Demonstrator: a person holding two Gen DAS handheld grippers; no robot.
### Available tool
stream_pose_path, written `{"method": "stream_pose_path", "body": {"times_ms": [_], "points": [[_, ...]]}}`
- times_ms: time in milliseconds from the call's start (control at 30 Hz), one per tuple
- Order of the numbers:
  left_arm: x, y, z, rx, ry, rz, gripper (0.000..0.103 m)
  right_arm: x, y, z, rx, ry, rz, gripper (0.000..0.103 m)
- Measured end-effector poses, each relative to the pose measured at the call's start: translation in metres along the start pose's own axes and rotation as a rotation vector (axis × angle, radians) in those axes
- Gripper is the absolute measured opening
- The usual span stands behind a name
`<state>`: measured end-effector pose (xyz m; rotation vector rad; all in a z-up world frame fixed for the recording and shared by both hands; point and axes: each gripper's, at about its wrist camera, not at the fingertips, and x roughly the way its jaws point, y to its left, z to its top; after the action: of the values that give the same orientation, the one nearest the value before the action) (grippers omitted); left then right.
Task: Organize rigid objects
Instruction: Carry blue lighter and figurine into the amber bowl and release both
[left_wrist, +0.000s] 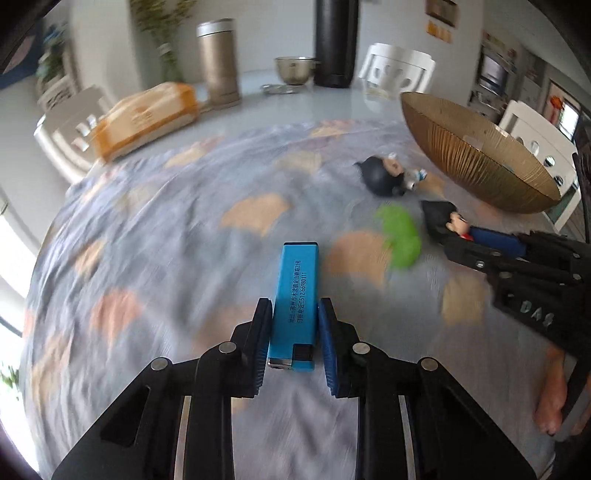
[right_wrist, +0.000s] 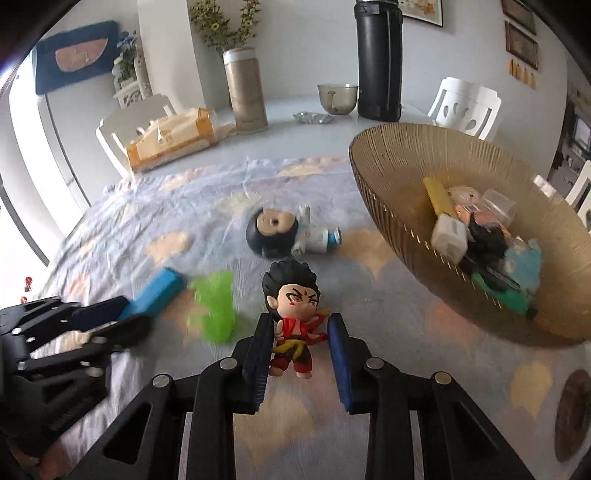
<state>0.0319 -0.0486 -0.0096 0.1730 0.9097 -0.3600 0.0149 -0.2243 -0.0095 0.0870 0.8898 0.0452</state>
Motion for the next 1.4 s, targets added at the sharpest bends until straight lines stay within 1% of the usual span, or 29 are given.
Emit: {"method": "stream_pose_path", "body": {"times_ms": [67,133,167,300,400,467,533,567,633,667,700,767,800,833,867,900,933,1067,1167,1200,1233,1300,1333,1367,1400], "points": [[-0.012,0.008,-0.014,-0.038,0.003,0.005,0.022,-0.011,-0.002,-0.012,0.027,0.025,0.057,0.029],[-0.022,0.015,-0.027,-0.073,-0.007,0.015,0.022,-0.02,-0.003,-0.025,0.04,0.04,0.075,0.029],[-0.025,0.017,-0.031,-0.083,-0.009,0.018,0.022,-0.025,-0.002,-0.031,0.037,0.037,0.073,0.029],[-0.025,0.019,-0.04,-0.095,-0.008,0.039,0.022,-0.03,0.004,-0.047,-0.03,0.02,0.01,0.029],[-0.024,0.018,-0.041,-0.095,-0.008,0.051,0.023,-0.031,0.005,-0.048,-0.037,0.013,0.012,0.029],[-0.022,0.02,-0.042,-0.097,-0.014,0.047,0.027,-0.03,0.004,-0.048,-0.033,0.02,0.022,0.029],[-0.021,0.022,-0.04,-0.103,-0.011,0.03,0.035,-0.031,0.001,-0.049,-0.023,0.019,0.036,0.029],[-0.022,0.022,-0.04,-0.107,-0.011,0.028,0.035,-0.031,0.0,-0.051,-0.018,0.02,0.046,0.031],[-0.021,0.023,-0.039,-0.114,-0.009,0.029,0.036,-0.032,-0.001,-0.051,-0.015,0.018,0.059,0.04],[-0.019,0.023,-0.037,-0.114,-0.005,0.029,0.037,-0.033,-0.001,-0.051,-0.015,0.016,0.052,0.048],[-0.018,0.023,-0.034,-0.112,0.003,0.03,0.038,-0.034,0.0,-0.051,-0.018,0.009,0.042,0.053],[-0.015,0.022,-0.03,-0.105,0.013,0.019,0.04,-0.036,0.002,-0.051,-0.024,-0.002,0.042,0.055],[-0.014,0.022,-0.029,-0.104,0.01,0.011,0.044,-0.037,0.002,-0.051,-0.026,-0.008,0.047,0.056],[-0.013,0.023,-0.029,-0.106,0.002,0.003,0.05,-0.039,0.002,-0.052,-0.026,-0.014,0.05,0.057],[-0.013,0.024,-0.03,-0.11,-0.009,-0.013,0.055,-0.039,0.001,-0.052,-0.024,-0.018,0.053,0.06],[-0.013,0.026,-0.031,-0.114,-0.011,-0.029,0.066,-0.04,0.0,-0.052,-0.02,-0.023,0.059,0.062],[-0.014,0.027,-0.031,-0.119,-0.012,-0.035,0.072,-0.041,-0.001,-0.052,-0.016,-0.025,0.065,0.062],[-0.014,0.028,-0.032,-0.121,-0.014,-0.05,0.072,-0.038,-0.007,-0.051,0.012,-0.003,0.08,0.063],[-0.012,0.019,-0.031,-0.087,-0.005,-0.017,0.07,-0.032,-0.011,-0.049,0.043,0.021,0.069,0.063],[-0.012,0.016,-0.031,-0.07,-0.005,-0.009,0.063,-0.03,-0.012,-0.048,0.055,0.033,0.066,0.063],[-0.012,0.012,-0.031,-0.052,-0.008,-0.002,0.05,-0.029,-0.013,-0.046,0.072,0.048,0.065,0.064],[-0.012,0.005,-0.031,-0.019,-0.017,0.021,0.036,-0.027,-0.015,-0.04,0.124,0.079,0.057,0.064],[-0.013,0.002,-0.032,-0.009,-0.021,0.017,0.028,-0.026,-0.014,-0.037,0.127,0.087,0.054,0.065],[-0.014,0.001,-0.032,-0.003,-0.023,0.015,0.024,-0.024,-0.011,-0.035,0.119,0.085,0.048,0.063],[-0.014,0.001,-0.033,-0.001,-0.025,0.013,0.021,-0.022,-0.007,-0.034,0.1,0.073,0.021,0.055]]}}
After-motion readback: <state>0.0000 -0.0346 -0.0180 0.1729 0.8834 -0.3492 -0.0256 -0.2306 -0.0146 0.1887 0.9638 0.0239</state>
